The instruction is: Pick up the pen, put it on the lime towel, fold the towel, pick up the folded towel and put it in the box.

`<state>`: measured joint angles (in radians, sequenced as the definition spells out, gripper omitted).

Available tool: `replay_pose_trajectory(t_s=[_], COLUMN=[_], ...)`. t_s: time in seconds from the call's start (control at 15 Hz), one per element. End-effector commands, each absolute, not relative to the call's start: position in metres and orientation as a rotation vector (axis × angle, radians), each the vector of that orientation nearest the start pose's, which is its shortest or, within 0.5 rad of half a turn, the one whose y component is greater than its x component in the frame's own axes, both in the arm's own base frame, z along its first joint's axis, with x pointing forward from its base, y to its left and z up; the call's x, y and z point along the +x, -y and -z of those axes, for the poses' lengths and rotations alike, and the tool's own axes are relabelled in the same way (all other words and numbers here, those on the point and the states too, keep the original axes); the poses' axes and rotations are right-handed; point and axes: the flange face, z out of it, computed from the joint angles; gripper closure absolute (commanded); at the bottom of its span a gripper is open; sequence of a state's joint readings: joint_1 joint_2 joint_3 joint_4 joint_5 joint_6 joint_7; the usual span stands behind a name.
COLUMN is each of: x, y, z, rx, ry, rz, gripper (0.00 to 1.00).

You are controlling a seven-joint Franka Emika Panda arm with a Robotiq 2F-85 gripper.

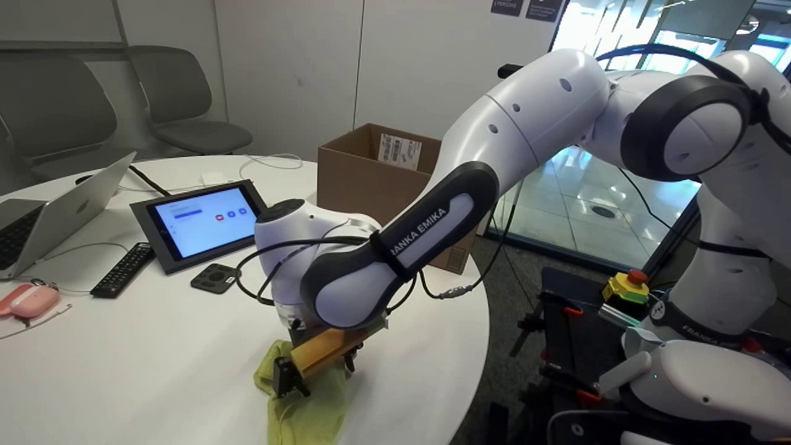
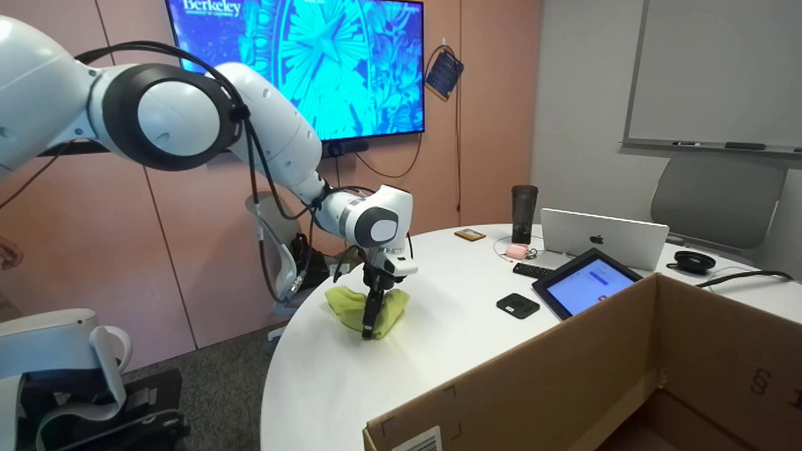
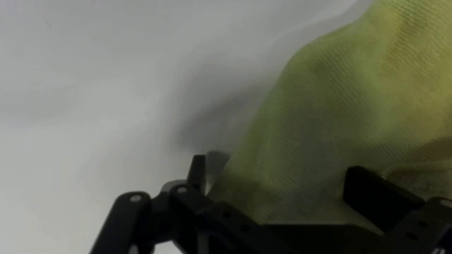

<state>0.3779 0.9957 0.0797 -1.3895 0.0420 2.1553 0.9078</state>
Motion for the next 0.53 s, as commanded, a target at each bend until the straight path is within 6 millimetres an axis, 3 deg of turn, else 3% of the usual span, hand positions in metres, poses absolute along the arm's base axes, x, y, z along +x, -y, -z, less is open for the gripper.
replay_pose_trajectory(t_s=[0.0,0.13,0.2,0.33,0.47], x=[0.6167,0.6142,0.6136,0.6127,0.6129], y=[-0.3019,-0.2998,-0.2989,-0.2969,-0.2922], z=[-0.0724,-0.0683,-0.0683,-0.0682,-0.0728], rx=[-3.091,-3.097,-3.097,-3.090,-3.079], ry=[-0.810,-0.833,-0.844,-0.873,-0.911], rz=[-0.336,-0.317,-0.313,-0.306,-0.305], gripper=[0.00,0.03,0.22,0.30,0.46])
